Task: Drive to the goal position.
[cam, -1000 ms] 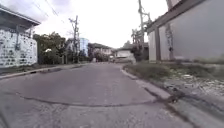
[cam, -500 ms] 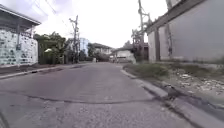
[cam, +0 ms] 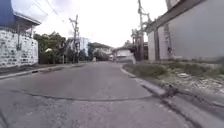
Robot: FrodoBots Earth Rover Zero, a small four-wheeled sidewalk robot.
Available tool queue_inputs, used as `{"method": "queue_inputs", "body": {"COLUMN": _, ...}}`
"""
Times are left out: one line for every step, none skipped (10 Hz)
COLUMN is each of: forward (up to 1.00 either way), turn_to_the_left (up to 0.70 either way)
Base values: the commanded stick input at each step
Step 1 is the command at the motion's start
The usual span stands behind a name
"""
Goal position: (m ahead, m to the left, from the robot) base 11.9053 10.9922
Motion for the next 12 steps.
{"method": "queue_inputs", "body": {"forward": -0.17, "turn_to_the_left": 0.07}}
{"method": "queue_inputs", "body": {"forward": -0.17, "turn_to_the_left": 0.07}}
{"method": "queue_inputs", "body": {"forward": -0.17, "turn_to_the_left": 0.07}}
{"method": "queue_inputs", "body": {"forward": -0.17, "turn_to_the_left": 0.07}}
{"method": "queue_inputs", "body": {"forward": -0.17, "turn_to_the_left": 0.07}}
{"method": "queue_inputs", "body": {"forward": -0.17, "turn_to_the_left": 0.07}}
{"method": "queue_inputs", "body": {"forward": -0.17, "turn_to_the_left": 0.07}}
{"method": "queue_inputs", "body": {"forward": -0.17, "turn_to_the_left": 0.07}}
{"method": "queue_inputs", "body": {"forward": -0.17, "turn_to_the_left": 0.07}}
{"method": "queue_inputs", "body": {"forward": -0.17, "turn_to_the_left": 0.07}}
{"method": "queue_inputs", "body": {"forward": -0.17, "turn_to_the_left": 0.07}}
{"method": "queue_inputs", "body": {"forward": -0.17, "turn_to_the_left": 0.07}}
